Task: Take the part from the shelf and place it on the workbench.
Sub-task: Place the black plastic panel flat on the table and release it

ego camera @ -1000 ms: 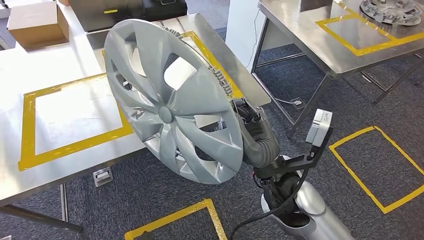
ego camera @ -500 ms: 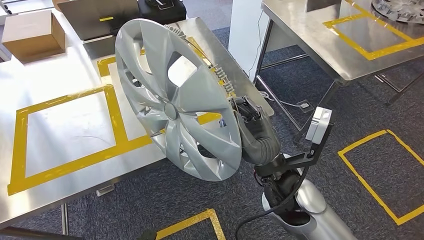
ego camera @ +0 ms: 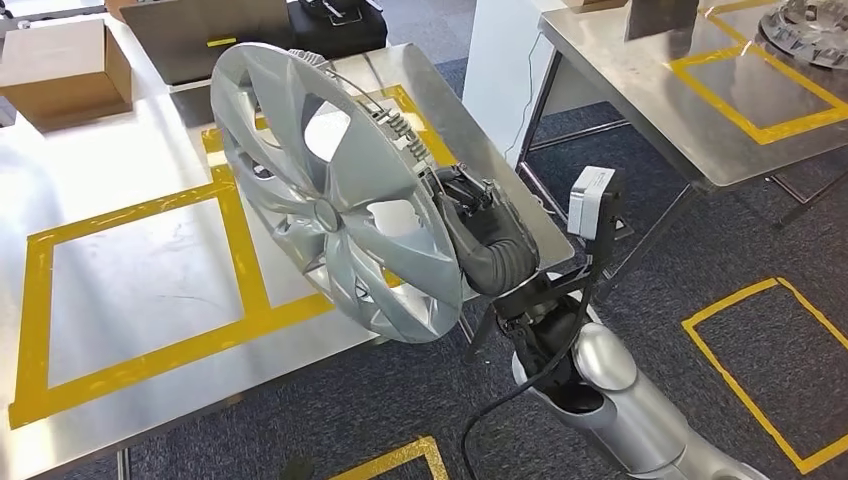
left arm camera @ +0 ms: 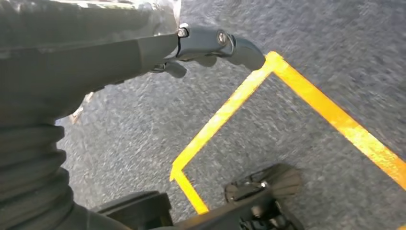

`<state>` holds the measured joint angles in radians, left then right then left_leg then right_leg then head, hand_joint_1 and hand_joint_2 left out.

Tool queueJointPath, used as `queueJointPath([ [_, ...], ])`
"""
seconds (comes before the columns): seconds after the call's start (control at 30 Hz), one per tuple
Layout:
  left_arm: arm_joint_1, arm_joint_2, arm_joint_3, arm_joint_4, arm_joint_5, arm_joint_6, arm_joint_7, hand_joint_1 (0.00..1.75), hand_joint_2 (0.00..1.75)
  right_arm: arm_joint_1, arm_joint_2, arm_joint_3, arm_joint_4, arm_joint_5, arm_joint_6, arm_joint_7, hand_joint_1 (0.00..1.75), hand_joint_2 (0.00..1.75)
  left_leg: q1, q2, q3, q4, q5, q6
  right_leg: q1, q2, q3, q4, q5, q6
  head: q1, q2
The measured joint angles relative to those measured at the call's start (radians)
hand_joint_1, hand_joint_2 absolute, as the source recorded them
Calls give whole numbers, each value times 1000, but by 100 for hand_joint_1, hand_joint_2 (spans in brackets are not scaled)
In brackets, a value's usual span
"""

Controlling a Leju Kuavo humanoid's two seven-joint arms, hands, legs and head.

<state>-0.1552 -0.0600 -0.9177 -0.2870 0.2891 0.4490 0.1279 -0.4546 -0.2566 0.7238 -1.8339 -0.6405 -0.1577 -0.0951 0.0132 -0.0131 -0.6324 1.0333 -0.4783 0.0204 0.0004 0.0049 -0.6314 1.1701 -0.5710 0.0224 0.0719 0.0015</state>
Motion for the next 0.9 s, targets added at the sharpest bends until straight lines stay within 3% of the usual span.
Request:
queueJointPath([
  [0.07,-6,-1,-5,0,-12,-3,2,0,175,-34,2,15,29,12,-21,27,175,175,-1,-1,7,0,-10,4,-2,0,-91,111,-33,3,3,0],
  [0.1,-7,-1,-9,0,-18,-4,4,0,175,-49,3,23,45,19,-31,40,175,175,-2,-3,13,0,-16,4,-2,0,-118,125,-30,3,4,0],
  [0.13,-8,-1,-13,0,-23,-6,6,0,175,-65,5,31,62,28,-41,53,175,175,-2,-5,22,0,-23,4,-2,-1,-126,103,-4,1,5,0],
  [0.2,-9,-4,-20,0,-33,-8,9,0,175,-99,9,47,94,43,-56,73,175,175,-2,-9,40,0,-38,0,1,-1,-104,-19,101,-9,6,0],
  [0.27,-11,-9,-27,-1,-40,-10,11,0,175,-135,15,63,125,53,-65,85,175,175,-1,-10,48,-1,-48,-9,10,0,-80,-118,170,-21,5,0],
  [0.37,-16,-16,-40,-1,-59,-4,3,0,175,-173,27,86,173,62,-81,105,175,175,2,-8,50,-2,-54,-21,17,3,-71,-142,174,-28,7,0],
  [0.43,-20,-18,-50,-1,-76,6,-8,0,175,-190,35,105,212,66,-92,121,175,175,0,-8,51,-3,-52,-21,14,3,-69,-145,175,-27,6,0],
  [0.6,-32,-21,-74,-1,-109,37,-38,0,175,-245,64,154,308,108,-126,158,175,175,-2,-7,56,-19,-49,-23,13,3,-71,-146,170,-36,5,0],
  [0.73,-34,-27,-88,-1,-115,41,-62,0,175,-300,91,197,377,157,-149,183,175,175,-2,-6,64,-31,-51,-32,13,3,-70,-146,172,-41,5,0],
  [0.9,-36,-30,-98,-1,-119,42,-69,0,175,-336,120,229,431,170,-157,191,175,175,-3,-6,71,-32,-50,-35,13,3,-62,-146,173,-42,5,0],
])
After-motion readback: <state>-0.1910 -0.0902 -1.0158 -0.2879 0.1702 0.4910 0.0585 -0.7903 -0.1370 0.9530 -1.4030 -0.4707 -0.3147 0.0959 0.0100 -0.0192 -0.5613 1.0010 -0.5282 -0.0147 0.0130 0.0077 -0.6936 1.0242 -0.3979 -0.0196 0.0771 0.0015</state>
